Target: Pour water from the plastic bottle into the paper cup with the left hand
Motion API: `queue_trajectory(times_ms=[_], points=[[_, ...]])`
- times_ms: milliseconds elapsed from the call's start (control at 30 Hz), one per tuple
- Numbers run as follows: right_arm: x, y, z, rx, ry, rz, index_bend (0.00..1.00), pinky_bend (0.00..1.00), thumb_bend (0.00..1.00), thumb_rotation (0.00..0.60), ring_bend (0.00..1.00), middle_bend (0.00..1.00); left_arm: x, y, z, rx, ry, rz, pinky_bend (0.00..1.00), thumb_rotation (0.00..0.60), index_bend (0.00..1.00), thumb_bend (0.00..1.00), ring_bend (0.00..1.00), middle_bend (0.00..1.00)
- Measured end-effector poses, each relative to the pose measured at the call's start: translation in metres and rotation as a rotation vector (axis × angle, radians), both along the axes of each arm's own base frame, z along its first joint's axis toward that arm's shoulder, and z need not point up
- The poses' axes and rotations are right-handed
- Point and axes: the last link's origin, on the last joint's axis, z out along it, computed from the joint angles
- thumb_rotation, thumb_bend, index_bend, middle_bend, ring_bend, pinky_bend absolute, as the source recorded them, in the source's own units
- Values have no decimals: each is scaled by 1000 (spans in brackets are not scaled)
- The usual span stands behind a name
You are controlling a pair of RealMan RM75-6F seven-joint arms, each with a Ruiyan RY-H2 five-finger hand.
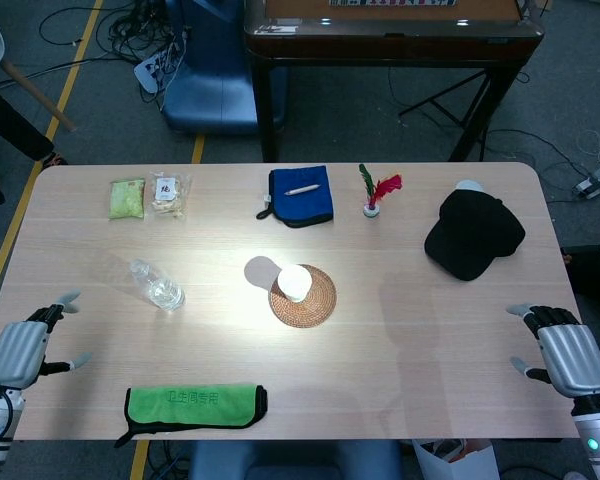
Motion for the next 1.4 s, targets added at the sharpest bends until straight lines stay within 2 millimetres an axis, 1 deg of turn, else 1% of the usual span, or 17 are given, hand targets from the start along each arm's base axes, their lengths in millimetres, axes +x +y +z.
queue_trajectory(times_ms=[133,267,367,467,500,667,733,867,1133,1400], points=[[-1,0,2,-4,-3,-2,291,313,47,600,288,303,0,25,-9,-5,-38,-9,661,600,127,35,328,297],[-1,0,3,-6,-6,-4,291,313,46,600,288,303,0,40,-17,-29,-100,21,634,600,109,31,303,259],[-1,-1,4,-7,-7,-5,291,313,47,600,288,303,0,52,-23,-62,-150,48,586,600,94,28,269,224],[-2,-1,4,-9,-8,-8,292,313,47,600,288,303,1,62,-29,-85,-187,66,480,600,78,24,215,181],[-2,-1,5,-10,-8,-8,292,313,47,600,288,303,1,65,-31,-90,-199,70,463,600,75,23,204,173],[-3,-2,4,-7,-9,-11,292,313,47,600,288,303,6,77,-40,-117,-273,87,290,600,44,8,109,93],[-3,-2,4,-6,-10,-11,292,313,47,600,288,304,8,81,-45,-127,-307,91,260,600,34,4,95,73],[-3,-2,5,-7,-12,-13,292,313,47,600,288,304,11,92,-55,-134,-350,98,255,600,20,3,90,32],[-4,-2,8,-14,-22,-16,292,313,47,600,288,303,22,108,-79,-185,-451,135,255,600,2,3,81,20],[-5,-3,10,-17,-27,-17,292,313,47,600,288,303,31,115,-93,-228,-543,158,255,600,1,3,81,20]])
